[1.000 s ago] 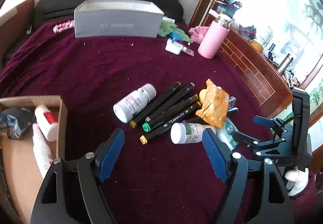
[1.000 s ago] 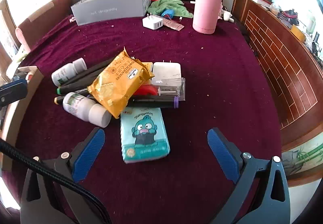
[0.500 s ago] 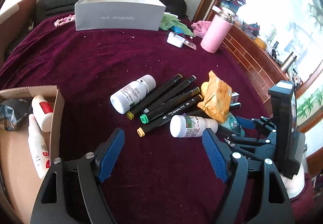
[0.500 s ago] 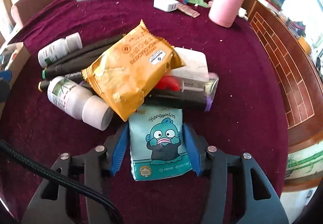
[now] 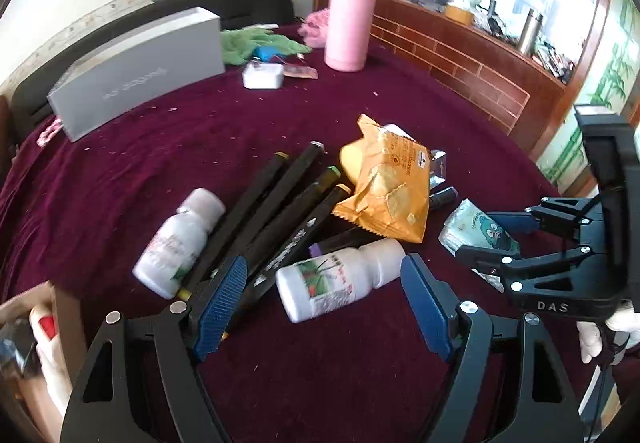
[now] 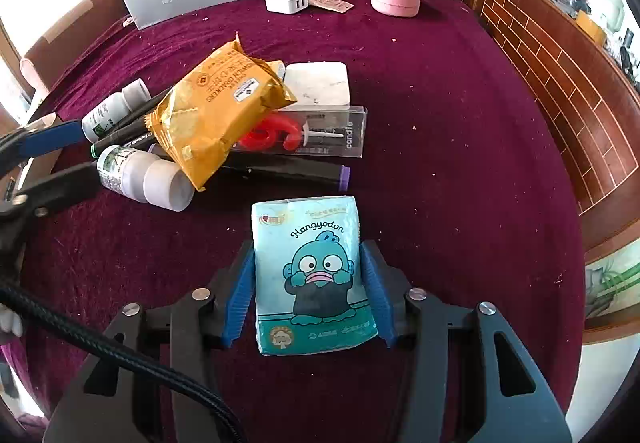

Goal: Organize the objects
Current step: 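Grasp the blue tissue pack with the right tool while the left tool grasps a white bottle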

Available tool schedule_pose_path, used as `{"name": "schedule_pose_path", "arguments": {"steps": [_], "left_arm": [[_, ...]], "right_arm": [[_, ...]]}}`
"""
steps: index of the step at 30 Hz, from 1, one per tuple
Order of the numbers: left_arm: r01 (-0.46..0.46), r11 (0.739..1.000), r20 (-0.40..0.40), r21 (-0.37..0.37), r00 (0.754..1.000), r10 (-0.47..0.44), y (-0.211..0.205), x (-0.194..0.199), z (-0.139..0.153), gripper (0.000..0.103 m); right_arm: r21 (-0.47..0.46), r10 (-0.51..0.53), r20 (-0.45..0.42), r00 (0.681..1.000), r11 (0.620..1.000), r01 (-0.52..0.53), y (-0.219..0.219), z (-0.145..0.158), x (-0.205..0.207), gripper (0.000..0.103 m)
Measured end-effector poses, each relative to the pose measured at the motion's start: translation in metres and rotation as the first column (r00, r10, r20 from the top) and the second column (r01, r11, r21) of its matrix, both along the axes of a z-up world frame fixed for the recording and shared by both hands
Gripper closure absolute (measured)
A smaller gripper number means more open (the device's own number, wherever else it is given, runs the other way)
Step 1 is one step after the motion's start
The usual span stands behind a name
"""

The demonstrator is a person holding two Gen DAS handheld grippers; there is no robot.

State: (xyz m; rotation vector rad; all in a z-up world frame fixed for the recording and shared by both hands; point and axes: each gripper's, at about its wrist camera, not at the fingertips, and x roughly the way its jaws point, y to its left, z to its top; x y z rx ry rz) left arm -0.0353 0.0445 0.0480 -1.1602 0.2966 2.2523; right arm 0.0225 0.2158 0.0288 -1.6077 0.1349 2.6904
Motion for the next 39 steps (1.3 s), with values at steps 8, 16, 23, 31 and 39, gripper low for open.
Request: {"name": "schedule_pose_path", "arguments": {"steps": [8, 16, 23, 31, 39], "left_arm": [[0.101, 0.994, 0.109, -0.042, 0.989, -0.096, 0.02, 0.01, -0.025, 0.029], [0.191, 0.981, 0.135, -0.016, 0.973, -0.187, 0.029, 0.034, -0.017, 0.029], [0.211, 0.969, 0.049, -0.126, 0.977, -0.206, 0.052, 0.033, -0.019, 0.029], [0.263, 0.954, 0.062, -0.142, 0.964, -0.257, 0.061, 0.045, -0.032, 0.053], [0.147, 0.987, 0.113, -0.063, 0.984, -0.14, 0.037, 0.045, -0.027, 0.075]], "right_arm": [[-0.016, -0.008, -0.023, 1.0, 1.0, 0.007, 0.001, -0.002, -0.001, 0.049], [-0.09, -0.019, -0.025, 0.999, 0.996, 0.017, 0.012, -0.001, 0.003, 0.049], [-0.124, -0.037, -0.034, 0.999, 0.992, 0.033, 0.018, -0.001, 0.008, 0.049], [-0.124, -0.041, -0.05, 0.998, 0.992, 0.034, 0.017, -0.001, 0.009, 0.048], [-0.038, 0.029, -0.045, 0.999, 0.999, -0.031, -0.003, -0.004, 0.006, 0.022]]}}
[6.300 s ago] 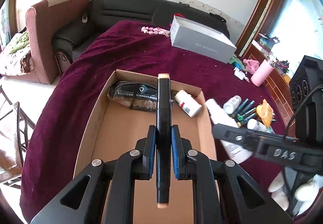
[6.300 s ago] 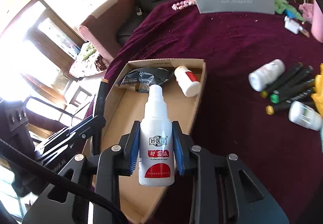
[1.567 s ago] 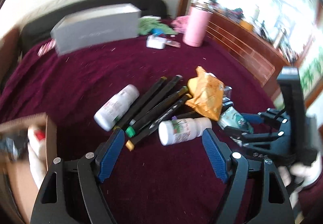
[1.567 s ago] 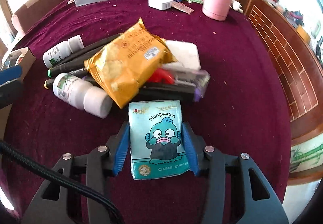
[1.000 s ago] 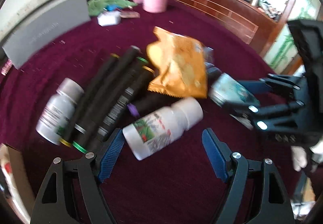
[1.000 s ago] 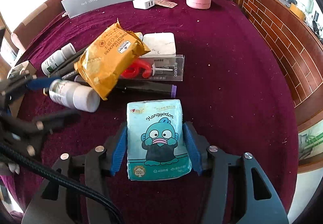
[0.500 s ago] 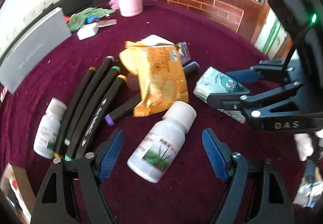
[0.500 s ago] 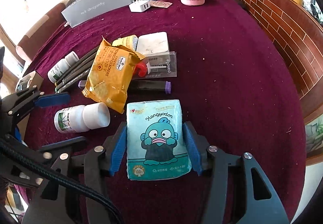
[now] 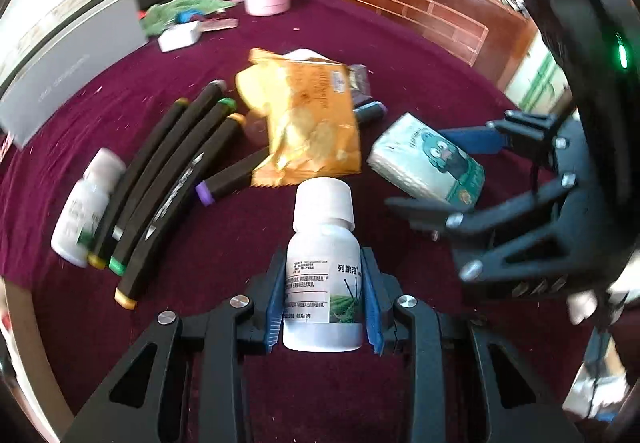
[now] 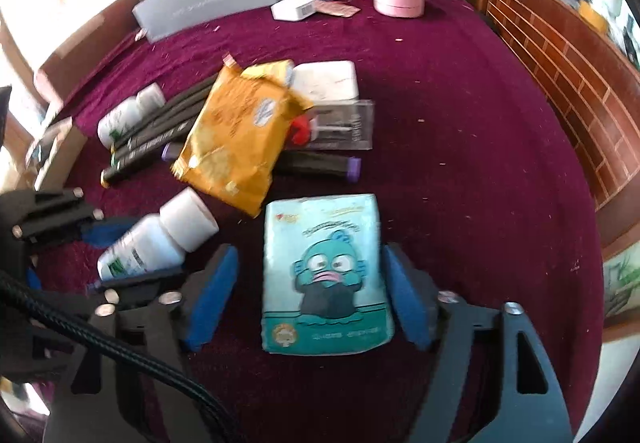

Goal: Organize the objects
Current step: 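Grasp the blue tissue pack with the right tool while the left tool grasps a white bottle, then carry the tissue pack and white bottle with both tools over the box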

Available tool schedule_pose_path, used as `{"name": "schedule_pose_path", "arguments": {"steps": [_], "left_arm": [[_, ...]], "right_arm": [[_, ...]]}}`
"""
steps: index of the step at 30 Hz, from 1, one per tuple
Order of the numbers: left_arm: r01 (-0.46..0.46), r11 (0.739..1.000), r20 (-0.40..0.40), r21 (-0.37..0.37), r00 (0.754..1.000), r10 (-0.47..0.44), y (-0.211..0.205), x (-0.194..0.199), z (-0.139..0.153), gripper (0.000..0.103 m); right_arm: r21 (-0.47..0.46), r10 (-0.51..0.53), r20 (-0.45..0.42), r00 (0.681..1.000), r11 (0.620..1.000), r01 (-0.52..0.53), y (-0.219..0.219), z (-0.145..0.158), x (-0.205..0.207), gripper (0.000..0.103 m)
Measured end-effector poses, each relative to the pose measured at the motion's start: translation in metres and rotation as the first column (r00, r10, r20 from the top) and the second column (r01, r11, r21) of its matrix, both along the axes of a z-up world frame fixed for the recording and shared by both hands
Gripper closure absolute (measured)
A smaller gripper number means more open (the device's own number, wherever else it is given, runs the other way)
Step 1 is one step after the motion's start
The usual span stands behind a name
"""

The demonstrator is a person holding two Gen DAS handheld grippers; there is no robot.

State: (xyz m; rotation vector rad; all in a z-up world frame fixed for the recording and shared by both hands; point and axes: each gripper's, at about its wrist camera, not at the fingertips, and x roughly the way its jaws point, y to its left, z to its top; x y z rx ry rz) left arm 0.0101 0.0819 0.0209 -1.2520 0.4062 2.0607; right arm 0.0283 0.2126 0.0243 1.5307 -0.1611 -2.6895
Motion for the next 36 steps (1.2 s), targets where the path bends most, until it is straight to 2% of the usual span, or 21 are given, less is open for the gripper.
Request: {"name": "schedule_pose_path", "arguments": {"steps": [2, 4, 6, 14, 22, 27, 29, 33, 36], "left_arm": [[-0.045, 0.997, 0.042, 0.055, 0.998, 0.043, -0.011, -0.001, 0.001, 0.075], [-0.091, 0.991, 0.061, 0.094, 0.994, 0.086, -0.024, 0.001, 0.003, 0.075], [-0.124, 0.985, 0.069, 0.119, 0.991, 0.117, -0.037, 0.008, 0.007, 0.074], [-0.227, 0.942, 0.075, 0.247, 0.974, 0.215, -0.092, 0.04, 0.034, 0.074], [-0.322, 0.878, 0.027, 0.354, 0.942, 0.335, -0.161, 0.066, 0.064, 0.074], [-0.402, 0.833, 0.013, 0.38, 0.903, 0.43, -0.218, 0.073, 0.069, 0.074], [-0.448, 0.805, 0.017, 0.389, 0.877, 0.48, -0.245, 0.072, 0.069, 0.074], [-0.519, 0.768, 0.001, 0.376, 0.829, 0.56, -0.29, 0.065, 0.07, 0.074], [-0.55, 0.754, -0.014, 0.359, 0.804, 0.594, -0.313, 0.058, 0.07, 0.074]], "right_arm": [[0.061, 0.005, -0.003, 1.0, 0.998, -0.005, -0.008, -0.002, 0.0, 0.021], [0.115, 0.004, -0.01, 1.0, 0.993, -0.003, -0.014, -0.002, 0.001, 0.027], [0.115, 0.002, -0.015, 1.0, 0.993, -0.001, -0.013, 0.001, 0.004, 0.055], [0.055, -0.008, -0.005, 1.0, 0.998, 0.008, -0.015, 0.014, 0.019, 0.058], [0.05, 0.091, -0.056, 0.994, 0.995, -0.088, -0.064, 0.055, 0.038, 0.057], [-0.012, 0.188, -0.059, 0.98, 0.982, -0.189, -0.111, 0.072, 0.037, 0.057], [-0.04, 0.23, -0.059, 0.971, 0.972, -0.232, -0.135, 0.075, 0.032, 0.057], [-0.092, 0.312, -0.056, 0.948, 0.944, -0.317, -0.187, 0.077, 0.017, 0.057], [-0.096, 0.357, -0.054, 0.932, 0.928, -0.361, -0.223, 0.075, 0.007, 0.057]]}}
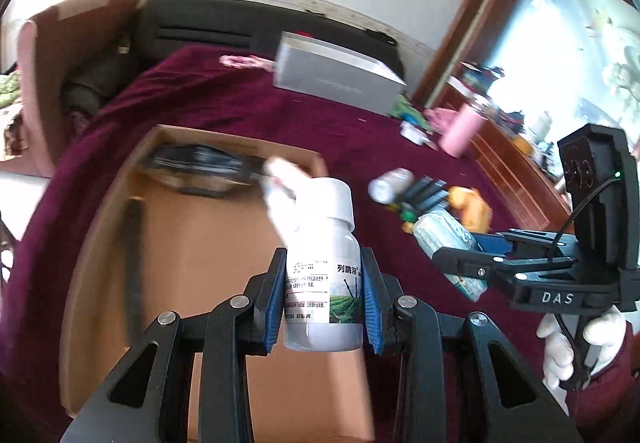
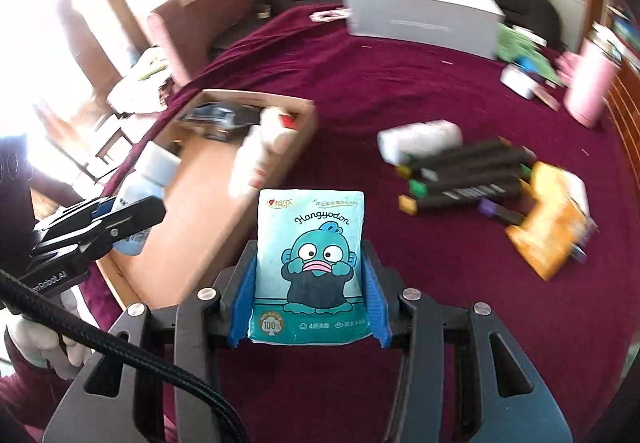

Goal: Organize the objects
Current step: 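Carry the tissue pack and white bottle with both tools over the box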

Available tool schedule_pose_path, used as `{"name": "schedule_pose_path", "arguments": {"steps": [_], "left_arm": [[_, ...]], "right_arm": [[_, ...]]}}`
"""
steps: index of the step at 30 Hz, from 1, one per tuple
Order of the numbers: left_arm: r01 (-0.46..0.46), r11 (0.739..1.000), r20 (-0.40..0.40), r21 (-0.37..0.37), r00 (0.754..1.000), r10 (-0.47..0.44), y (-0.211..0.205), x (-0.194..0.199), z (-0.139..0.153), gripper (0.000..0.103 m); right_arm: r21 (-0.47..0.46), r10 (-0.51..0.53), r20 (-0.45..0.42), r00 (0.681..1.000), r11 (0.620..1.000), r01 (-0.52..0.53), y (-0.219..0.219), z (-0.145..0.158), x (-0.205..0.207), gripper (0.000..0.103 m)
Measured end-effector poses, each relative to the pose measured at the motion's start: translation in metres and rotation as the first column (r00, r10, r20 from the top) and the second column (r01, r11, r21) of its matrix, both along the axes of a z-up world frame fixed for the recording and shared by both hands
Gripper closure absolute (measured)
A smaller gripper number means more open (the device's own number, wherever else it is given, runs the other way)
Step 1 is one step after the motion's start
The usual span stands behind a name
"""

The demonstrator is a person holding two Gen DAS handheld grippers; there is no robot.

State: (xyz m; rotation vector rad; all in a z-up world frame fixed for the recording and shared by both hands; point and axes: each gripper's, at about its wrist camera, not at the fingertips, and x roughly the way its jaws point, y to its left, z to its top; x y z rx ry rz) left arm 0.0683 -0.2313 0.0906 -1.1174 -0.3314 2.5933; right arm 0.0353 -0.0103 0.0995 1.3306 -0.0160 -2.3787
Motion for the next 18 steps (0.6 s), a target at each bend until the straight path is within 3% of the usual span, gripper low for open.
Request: {"name": "schedule_pose_path", "arguments": {"steps": [8, 18], "left_arm": [[-0.088, 0.994, 0.038, -0.072, 0.995, 0.091, -0.046, -0.021, -0.014, 0.074], [-0.128, 0.988, 0.135, -0.081, 0.981, 0.138, -0.069, -0.061, -0.044, 0.074]], "right_arm": [[-0.041, 0.057, 0.046, 0.997, 0.998, -0.055, -0.079, -0.009, -0.038, 0.057], [-0.066, 0.025, 0.126, 0.992, 0.998, -0.016, -0.121, -0.036, -0.08, 0.057]]}}
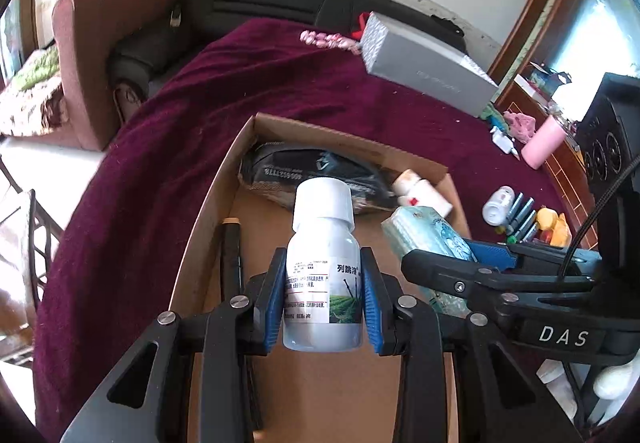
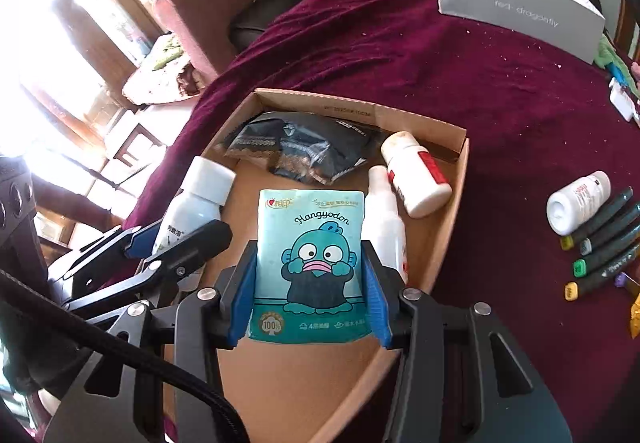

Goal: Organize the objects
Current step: 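Carry the tissue pack and white bottle with both tools over the box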

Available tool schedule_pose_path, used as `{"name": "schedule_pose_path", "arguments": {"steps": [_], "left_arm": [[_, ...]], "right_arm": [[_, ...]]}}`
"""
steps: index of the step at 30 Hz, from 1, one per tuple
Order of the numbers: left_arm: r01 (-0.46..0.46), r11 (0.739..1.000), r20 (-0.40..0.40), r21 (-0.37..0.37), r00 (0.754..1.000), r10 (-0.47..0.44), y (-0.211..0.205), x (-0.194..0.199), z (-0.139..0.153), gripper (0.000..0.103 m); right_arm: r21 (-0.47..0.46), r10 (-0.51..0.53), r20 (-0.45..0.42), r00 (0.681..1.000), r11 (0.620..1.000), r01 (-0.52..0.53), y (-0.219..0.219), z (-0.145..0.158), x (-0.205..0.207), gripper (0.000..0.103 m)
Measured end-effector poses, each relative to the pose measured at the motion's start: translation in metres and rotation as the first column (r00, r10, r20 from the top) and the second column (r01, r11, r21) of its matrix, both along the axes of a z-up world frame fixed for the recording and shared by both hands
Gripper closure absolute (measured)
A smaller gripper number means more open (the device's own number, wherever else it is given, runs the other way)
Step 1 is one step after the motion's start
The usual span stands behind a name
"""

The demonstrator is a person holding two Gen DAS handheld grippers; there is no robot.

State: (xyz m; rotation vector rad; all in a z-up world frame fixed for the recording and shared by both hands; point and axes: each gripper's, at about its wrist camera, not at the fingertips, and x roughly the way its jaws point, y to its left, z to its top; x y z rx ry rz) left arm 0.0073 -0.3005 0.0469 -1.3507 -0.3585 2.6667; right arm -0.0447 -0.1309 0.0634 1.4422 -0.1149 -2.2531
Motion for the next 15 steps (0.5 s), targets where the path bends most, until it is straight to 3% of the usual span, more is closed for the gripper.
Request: {"name": "schedule_pose_path", "arguments": {"steps": [9, 15], "left_arm": [[-0.045, 0.998, 0.066, 0.041, 0.997, 0.043, -0.012, -0.013, -0.019, 0.074], [-0.083, 0.994, 0.056, 0.076, 0.995, 0.079, -0.021, -0.012, -0.016, 0.073]], "right_arm": [[-0.018, -0.028, 0.023, 0.999, 0.999, 0.028, -0.008, -0.019, -0.018, 0.056], [-0.036, -0.015, -0.003, 1.0, 0.999, 0.015, -0.011, -0.019, -0.018, 0.055]]}}
